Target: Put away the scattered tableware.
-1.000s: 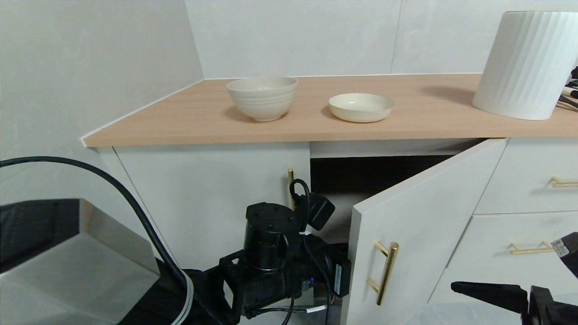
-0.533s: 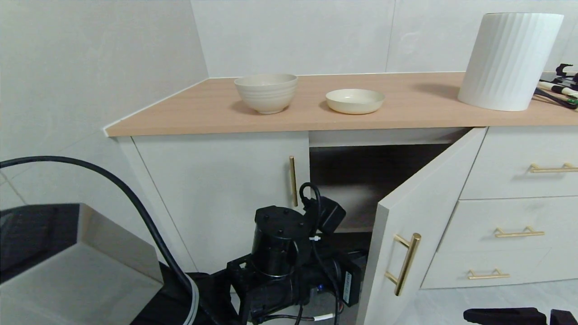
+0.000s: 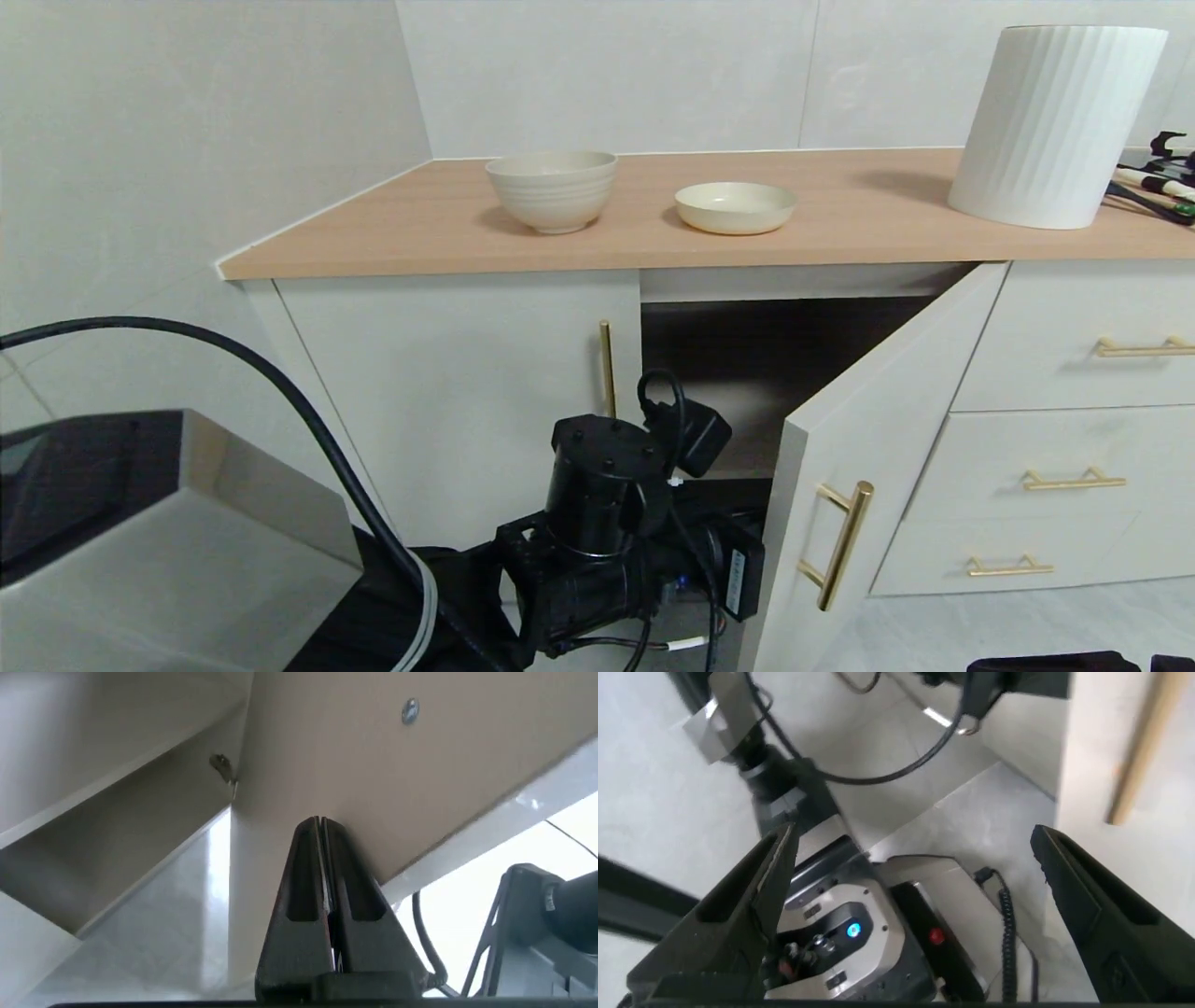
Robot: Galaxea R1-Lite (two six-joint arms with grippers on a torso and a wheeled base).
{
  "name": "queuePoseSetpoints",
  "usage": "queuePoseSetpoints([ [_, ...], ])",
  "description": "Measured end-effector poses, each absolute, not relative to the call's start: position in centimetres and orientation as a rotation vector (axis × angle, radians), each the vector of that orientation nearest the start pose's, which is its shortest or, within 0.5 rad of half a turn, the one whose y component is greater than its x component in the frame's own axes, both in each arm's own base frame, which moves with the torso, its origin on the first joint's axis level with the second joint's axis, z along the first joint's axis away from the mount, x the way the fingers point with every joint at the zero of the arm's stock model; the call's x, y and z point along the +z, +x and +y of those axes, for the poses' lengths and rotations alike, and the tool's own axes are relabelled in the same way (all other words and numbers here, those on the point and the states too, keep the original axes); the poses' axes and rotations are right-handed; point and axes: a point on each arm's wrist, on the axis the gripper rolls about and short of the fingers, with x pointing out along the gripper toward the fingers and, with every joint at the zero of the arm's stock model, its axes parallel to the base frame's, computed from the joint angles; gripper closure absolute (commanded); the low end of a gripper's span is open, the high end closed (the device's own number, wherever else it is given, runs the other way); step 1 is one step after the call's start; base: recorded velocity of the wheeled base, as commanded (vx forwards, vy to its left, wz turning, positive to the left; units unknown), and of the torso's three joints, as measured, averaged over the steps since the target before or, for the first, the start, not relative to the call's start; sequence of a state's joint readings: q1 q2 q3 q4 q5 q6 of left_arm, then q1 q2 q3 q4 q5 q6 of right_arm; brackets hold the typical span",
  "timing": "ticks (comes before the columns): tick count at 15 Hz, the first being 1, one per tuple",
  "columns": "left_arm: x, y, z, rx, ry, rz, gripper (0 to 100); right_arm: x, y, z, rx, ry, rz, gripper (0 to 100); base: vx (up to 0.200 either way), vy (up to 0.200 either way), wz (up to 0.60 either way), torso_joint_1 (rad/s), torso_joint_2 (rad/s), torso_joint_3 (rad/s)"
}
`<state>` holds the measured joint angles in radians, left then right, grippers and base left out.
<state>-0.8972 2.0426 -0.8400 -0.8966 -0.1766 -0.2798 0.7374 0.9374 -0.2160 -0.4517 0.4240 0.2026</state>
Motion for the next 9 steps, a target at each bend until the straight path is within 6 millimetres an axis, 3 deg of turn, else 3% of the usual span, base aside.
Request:
queuePoseSetpoints([
  [3, 10.7, 22.0, -30.2, -1.032, -0.134, 0.432, 100, 15.7, 6.7, 7.4, 1.135, 0.136, 0.393, 0, -0.200, 0.000, 0.00, 0.006, 0.00, 0.004],
  [9, 11.0, 22.6, -31.6, -1.037, -0.142, 0.406, 100, 15.7, 6.5, 7.2, 1.157, 0.136, 0.386, 0, 0.000, 0.000, 0.00, 0.000, 0.00, 0.000],
])
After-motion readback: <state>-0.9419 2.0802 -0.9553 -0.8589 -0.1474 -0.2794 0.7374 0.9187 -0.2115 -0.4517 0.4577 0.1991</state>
